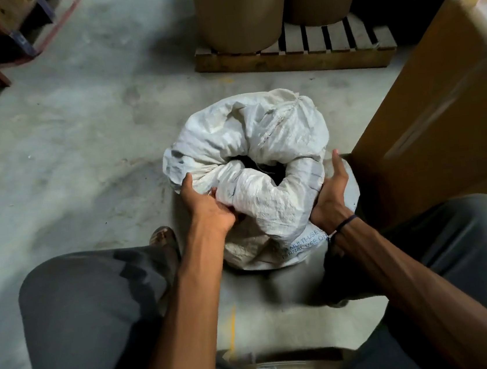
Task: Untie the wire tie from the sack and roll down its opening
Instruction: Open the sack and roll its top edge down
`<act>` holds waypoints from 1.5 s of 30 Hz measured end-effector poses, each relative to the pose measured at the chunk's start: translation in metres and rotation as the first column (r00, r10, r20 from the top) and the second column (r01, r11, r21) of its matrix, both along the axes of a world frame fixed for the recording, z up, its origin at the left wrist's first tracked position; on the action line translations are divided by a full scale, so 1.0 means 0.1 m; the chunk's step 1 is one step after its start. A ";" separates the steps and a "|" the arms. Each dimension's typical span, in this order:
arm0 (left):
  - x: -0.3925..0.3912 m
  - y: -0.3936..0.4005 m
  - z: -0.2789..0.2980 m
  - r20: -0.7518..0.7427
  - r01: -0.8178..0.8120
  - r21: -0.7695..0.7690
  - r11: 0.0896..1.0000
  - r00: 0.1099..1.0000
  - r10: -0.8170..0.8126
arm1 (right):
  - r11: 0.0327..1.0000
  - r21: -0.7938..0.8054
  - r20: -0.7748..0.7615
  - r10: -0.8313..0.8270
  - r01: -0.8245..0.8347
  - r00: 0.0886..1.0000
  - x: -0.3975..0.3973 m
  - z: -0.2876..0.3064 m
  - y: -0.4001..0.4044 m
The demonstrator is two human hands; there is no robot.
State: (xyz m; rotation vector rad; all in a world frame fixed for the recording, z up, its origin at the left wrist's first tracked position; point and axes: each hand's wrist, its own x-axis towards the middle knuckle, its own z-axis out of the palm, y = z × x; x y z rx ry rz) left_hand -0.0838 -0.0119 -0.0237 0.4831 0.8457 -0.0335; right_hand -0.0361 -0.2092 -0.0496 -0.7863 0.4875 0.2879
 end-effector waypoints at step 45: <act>-0.63 0.13 -0.46 -0.060 -0.071 -0.132 0.989 0.996 0.064 | 0.961 -0.277 -0.223 -0.062 -0.002 0.973 0.15 -0.07 -0.30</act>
